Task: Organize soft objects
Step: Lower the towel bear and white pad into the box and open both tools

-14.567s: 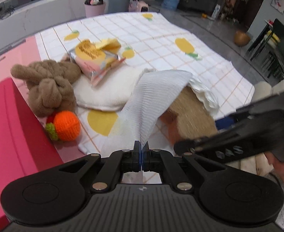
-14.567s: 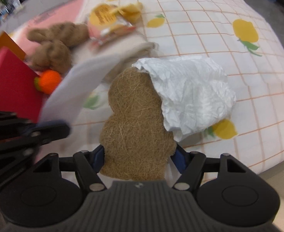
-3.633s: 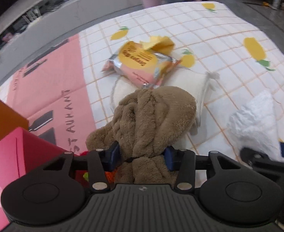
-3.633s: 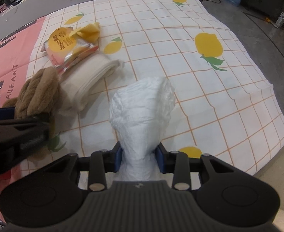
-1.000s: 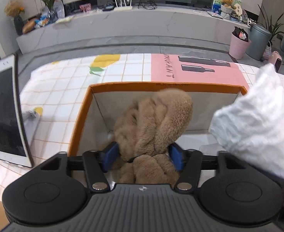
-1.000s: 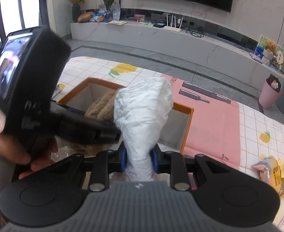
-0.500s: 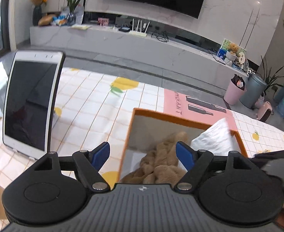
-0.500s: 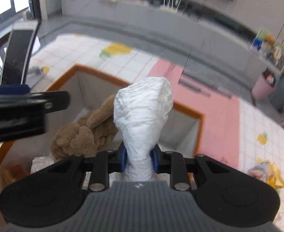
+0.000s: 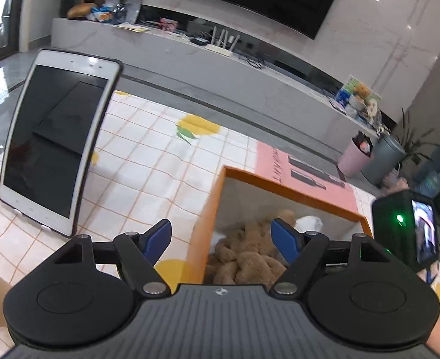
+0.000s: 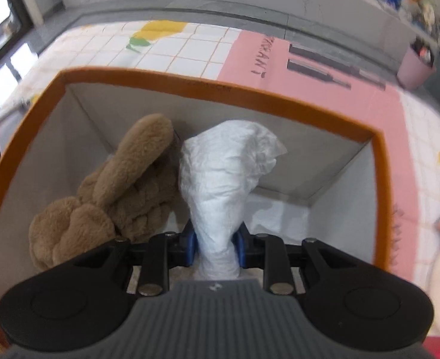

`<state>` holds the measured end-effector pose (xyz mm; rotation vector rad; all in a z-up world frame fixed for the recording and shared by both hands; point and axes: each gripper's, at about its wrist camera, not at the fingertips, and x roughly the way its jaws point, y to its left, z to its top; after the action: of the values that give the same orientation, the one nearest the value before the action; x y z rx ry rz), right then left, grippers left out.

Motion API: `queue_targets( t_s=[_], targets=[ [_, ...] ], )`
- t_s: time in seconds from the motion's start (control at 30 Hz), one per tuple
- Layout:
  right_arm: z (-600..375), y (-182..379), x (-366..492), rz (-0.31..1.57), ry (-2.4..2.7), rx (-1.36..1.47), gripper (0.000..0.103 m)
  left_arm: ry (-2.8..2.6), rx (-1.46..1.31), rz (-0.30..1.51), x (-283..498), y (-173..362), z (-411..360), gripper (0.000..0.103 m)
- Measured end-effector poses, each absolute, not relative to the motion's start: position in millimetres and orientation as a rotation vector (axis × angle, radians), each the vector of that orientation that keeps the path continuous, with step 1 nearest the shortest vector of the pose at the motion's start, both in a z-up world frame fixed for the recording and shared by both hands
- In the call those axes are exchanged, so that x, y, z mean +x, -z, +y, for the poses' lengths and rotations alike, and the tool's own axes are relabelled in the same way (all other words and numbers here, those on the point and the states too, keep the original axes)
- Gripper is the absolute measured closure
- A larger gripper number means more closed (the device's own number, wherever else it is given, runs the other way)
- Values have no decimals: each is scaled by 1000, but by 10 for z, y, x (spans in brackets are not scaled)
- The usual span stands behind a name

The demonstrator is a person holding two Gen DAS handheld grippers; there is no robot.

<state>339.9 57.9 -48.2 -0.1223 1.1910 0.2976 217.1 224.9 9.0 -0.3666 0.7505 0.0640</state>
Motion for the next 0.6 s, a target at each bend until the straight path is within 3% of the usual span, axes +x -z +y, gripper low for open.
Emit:
queue_targets(
  t_s=[0.13, 0.2, 0.27, 0.5, 0.6],
  targets=[
    [552, 510, 3419, 1181, -334, -69, 75, -57, -314, 756, 2168, -79, 2163, 16],
    [563, 478, 3413, 1174, -336, -109, 64, -53, -328, 758, 2161, -77, 2164, 17],
    [586, 416, 3375, 1150, -357, -154, 46, -51, -341, 760, 2161, -76, 2175, 17],
    [645, 159, 3251, 1096, -409, -195, 24, -38, -335, 767, 2141, -108, 2176, 17],
    [653, 19, 3187, 1052, -408, -191, 6, -44, -336, 755, 2103, -143, 2188, 17]
  ],
)
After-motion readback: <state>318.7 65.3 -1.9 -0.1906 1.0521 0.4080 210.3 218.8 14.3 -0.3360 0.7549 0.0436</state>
